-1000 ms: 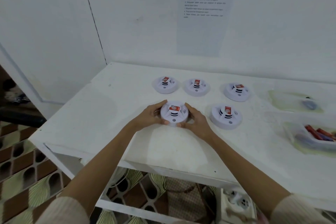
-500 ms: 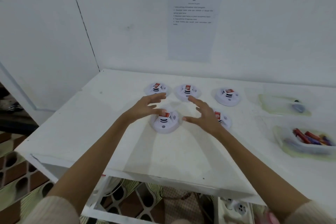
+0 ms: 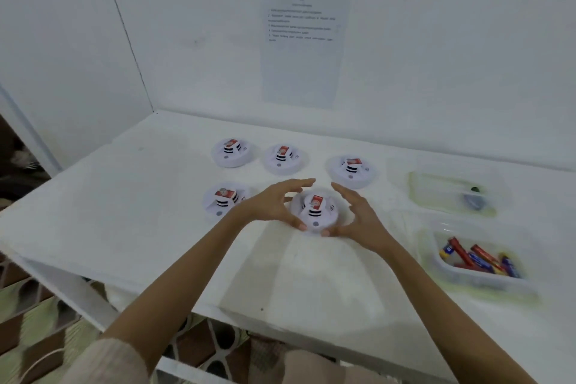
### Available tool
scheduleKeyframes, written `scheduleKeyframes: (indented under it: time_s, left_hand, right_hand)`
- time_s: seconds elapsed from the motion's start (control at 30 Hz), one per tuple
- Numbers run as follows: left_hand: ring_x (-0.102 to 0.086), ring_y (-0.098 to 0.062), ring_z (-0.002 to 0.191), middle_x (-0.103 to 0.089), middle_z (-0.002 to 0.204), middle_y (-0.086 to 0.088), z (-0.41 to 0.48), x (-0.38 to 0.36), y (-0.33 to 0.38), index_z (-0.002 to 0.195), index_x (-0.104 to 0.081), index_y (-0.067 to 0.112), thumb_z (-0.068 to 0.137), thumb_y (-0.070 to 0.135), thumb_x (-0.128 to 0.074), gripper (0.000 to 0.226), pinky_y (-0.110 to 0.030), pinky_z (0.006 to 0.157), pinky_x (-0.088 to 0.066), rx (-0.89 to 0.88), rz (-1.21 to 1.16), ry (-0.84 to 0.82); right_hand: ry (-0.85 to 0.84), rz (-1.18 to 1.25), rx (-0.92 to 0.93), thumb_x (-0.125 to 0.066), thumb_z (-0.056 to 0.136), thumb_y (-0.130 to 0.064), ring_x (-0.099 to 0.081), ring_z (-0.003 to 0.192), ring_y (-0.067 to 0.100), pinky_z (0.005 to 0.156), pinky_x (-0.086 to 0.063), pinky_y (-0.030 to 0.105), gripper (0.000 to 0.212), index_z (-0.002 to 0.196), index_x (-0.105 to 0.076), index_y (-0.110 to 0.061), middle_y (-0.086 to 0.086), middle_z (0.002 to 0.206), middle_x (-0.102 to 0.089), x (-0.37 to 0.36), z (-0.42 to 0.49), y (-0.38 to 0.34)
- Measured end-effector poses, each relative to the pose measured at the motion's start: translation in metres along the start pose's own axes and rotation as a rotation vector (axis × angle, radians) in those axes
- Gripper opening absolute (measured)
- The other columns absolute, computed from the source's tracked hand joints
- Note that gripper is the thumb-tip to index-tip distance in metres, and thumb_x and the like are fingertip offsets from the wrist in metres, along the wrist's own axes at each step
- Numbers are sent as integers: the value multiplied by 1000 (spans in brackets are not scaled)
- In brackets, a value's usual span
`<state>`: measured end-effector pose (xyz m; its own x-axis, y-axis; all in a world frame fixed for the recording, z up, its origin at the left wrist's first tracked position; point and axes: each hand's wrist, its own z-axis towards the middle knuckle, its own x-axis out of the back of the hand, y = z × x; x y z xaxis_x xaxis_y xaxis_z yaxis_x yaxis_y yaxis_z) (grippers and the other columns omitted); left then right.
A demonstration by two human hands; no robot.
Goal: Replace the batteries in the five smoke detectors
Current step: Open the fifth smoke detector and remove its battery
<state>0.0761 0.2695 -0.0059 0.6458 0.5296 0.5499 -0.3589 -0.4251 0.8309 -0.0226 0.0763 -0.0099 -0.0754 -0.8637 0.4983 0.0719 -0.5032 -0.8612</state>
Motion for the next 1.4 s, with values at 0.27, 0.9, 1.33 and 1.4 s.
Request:
scheduleKeyframes:
  time_s: [0.27,0.9,1.33,1.4]
  left_hand:
    - [-39,-6,127,-43,139,10,-1,-27,-5,138,-38,26,37,48,-83,113,-31,108,-36,59,119,182]
    - [-51,-5,119,-46,139,0,-23,-10,56,145,-26,15,59,27,-78,101,-20,90,-48,-42,-336,409]
    - [-38,-7,128,-39,141,4,-20,1,48,143,-24,28,47,25,-90,117,-28,100,-45,-170,-9,411]
    - [-40,-6,125,-41,138,4,-17,0,48,140,-29,25,44,32,-89,114,-28,99,-46,-206,20,426]
  right_hand:
    - [-54,71,48,-83,56,5,-50,103,4,75,-34,-6,86,132,-43,-4,-7,112,-54,-2,4,18]
    - [-229,1009,-335,-62,85,-24,-66,97,28,78,-57,39,54,133,-43,-7,13,116,-60,7,17,-38]
    - [124,688,-122,-74,74,-4,-63,89,14,69,-59,36,47,111,-51,-20,10,108,-57,9,19,-42]
    - [151,634,-95,-75,74,-8,-63,84,10,71,-59,39,49,114,-50,-20,10,109,-57,7,18,-43]
